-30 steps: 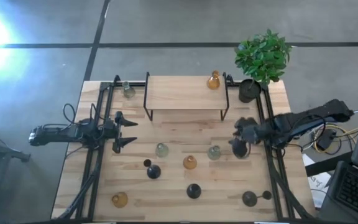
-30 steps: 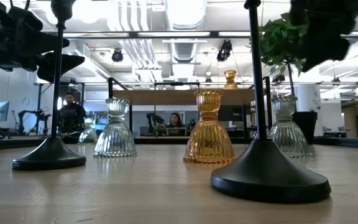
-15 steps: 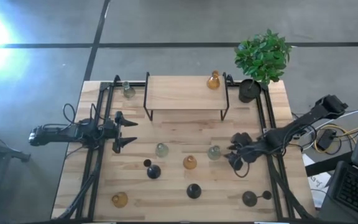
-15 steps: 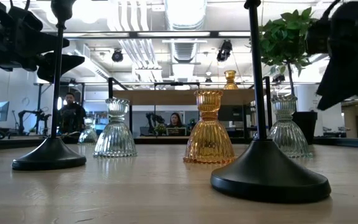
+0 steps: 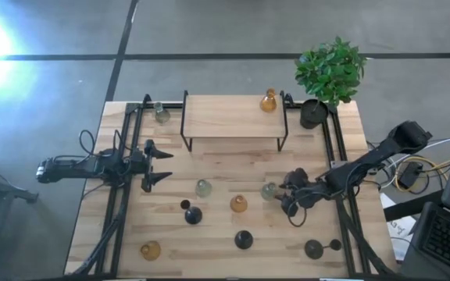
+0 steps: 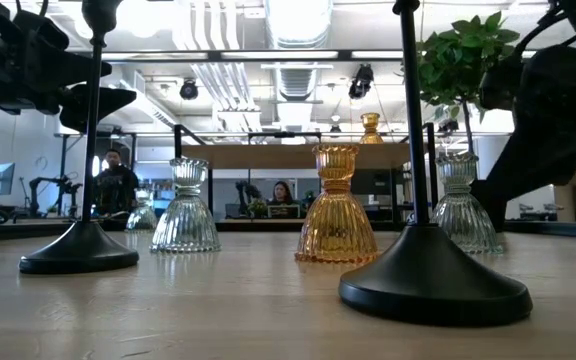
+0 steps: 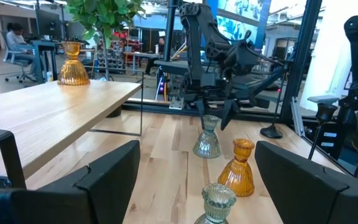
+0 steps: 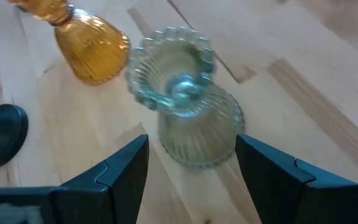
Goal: Pick & Place candle stick holders
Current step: Put the bottom right green candle holder on the shelf
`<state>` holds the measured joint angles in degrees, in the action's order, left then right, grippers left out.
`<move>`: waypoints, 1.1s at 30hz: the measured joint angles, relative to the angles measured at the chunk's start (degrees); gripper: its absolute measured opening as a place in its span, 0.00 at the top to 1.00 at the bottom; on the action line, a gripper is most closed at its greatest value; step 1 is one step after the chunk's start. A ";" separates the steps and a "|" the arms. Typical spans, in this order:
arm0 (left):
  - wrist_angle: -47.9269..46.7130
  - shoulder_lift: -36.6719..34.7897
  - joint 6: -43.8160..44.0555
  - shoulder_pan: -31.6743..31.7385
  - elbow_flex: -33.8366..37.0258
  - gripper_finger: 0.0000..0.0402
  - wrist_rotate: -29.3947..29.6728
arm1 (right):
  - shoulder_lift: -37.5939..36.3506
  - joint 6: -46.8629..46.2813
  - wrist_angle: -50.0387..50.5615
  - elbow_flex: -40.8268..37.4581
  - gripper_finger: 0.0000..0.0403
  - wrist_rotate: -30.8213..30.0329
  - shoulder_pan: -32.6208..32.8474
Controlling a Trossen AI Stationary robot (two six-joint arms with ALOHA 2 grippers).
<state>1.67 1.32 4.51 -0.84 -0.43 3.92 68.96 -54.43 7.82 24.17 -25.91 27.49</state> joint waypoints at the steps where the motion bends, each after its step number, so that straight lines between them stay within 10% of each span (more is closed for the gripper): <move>1: 0.00 0.01 0.01 0.00 -0.02 0.19 0.00 | 0.70 1.13 -0.92 0.15 0.42 -0.45 0.00; 21: 0.01 0.00 0.02 0.00 0.00 0.19 0.00 | 10.87 6.61 -8.33 3.54 0.45 -7.30 -0.85; 33: 0.00 0.00 0.02 0.00 -0.01 0.19 0.00 | 11.76 8.34 -11.30 3.56 0.70 -7.35 -3.94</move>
<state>1.67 1.32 4.53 -0.84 -0.44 3.92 80.71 -46.09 -3.48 27.73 -33.26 23.55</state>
